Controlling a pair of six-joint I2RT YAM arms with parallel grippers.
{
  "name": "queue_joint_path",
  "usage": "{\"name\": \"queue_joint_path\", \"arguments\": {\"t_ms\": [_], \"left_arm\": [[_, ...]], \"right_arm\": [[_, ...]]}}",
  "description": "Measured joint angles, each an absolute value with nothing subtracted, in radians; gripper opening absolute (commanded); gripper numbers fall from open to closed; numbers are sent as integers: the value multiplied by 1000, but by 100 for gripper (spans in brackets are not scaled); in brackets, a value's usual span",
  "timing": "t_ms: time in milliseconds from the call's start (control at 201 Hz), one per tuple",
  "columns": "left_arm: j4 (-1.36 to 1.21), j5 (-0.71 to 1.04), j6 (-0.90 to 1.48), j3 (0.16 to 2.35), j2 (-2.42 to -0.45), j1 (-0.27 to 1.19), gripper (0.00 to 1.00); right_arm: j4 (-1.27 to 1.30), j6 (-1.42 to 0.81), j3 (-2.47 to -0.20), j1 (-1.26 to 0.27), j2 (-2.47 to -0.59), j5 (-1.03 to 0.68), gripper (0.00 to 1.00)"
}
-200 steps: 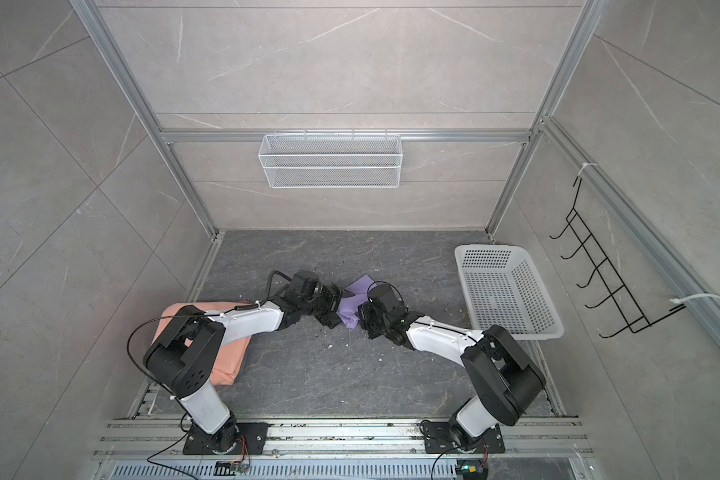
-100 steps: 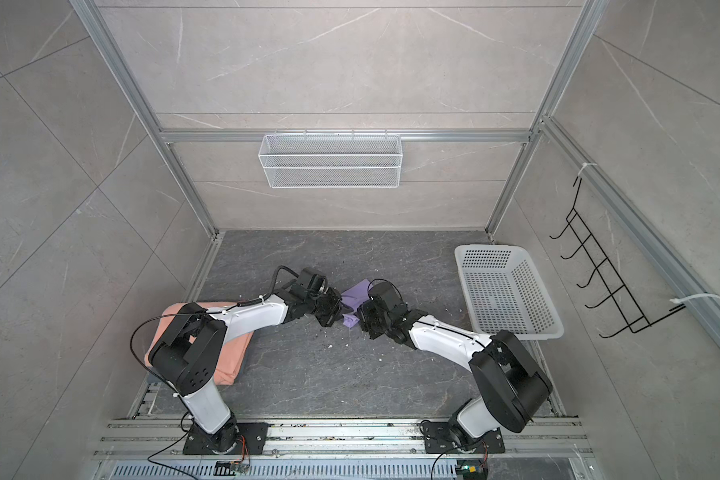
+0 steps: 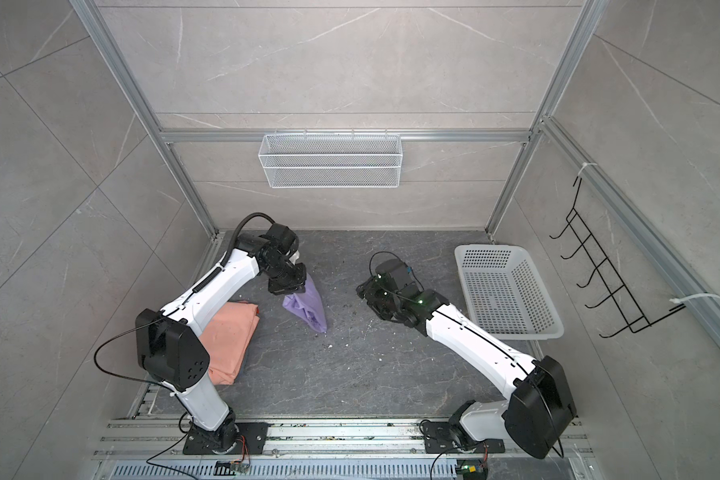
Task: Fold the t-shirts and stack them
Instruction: 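Carry the lavender shirt onto the pink stack with left gripper while right withdraws, then lay the lavender shirt flat on the pink stack with the left gripper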
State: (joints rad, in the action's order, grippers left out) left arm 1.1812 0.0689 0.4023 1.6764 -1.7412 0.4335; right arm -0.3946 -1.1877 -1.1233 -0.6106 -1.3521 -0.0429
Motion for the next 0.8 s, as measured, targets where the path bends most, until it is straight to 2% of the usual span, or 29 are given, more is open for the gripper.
{"name": "queue_joint_path", "arguments": {"t_ms": [164, 304, 333, 363, 473, 682, 796], "left_arm": [[1431, -160, 296, 1676, -1715, 434, 0], [1520, -261, 279, 1668, -1652, 405, 0], [1521, -274, 279, 1668, -1629, 396, 0], [1521, -285, 279, 1668, -1607, 388, 0], [1521, -297, 279, 1669, -1519, 342, 0], [1518, -259, 250, 1650, -1374, 228, 0], [1514, -215, 222, 1628, -1341, 212, 0]], "right_arm": [[-437, -1101, -1154, -499, -1353, -24, 65], [-469, -1026, -1193, -425, -1387, -21, 70], [-472, -1009, -1208, -414, -1399, -20, 73], [-474, -990, -1224, -403, -1411, -18, 81], [-475, -934, -1260, -364, -1437, -18, 91], [-475, -870, -1313, -252, -1444, -14, 92], [-472, -859, -1352, -187, -1465, -19, 92]]}}
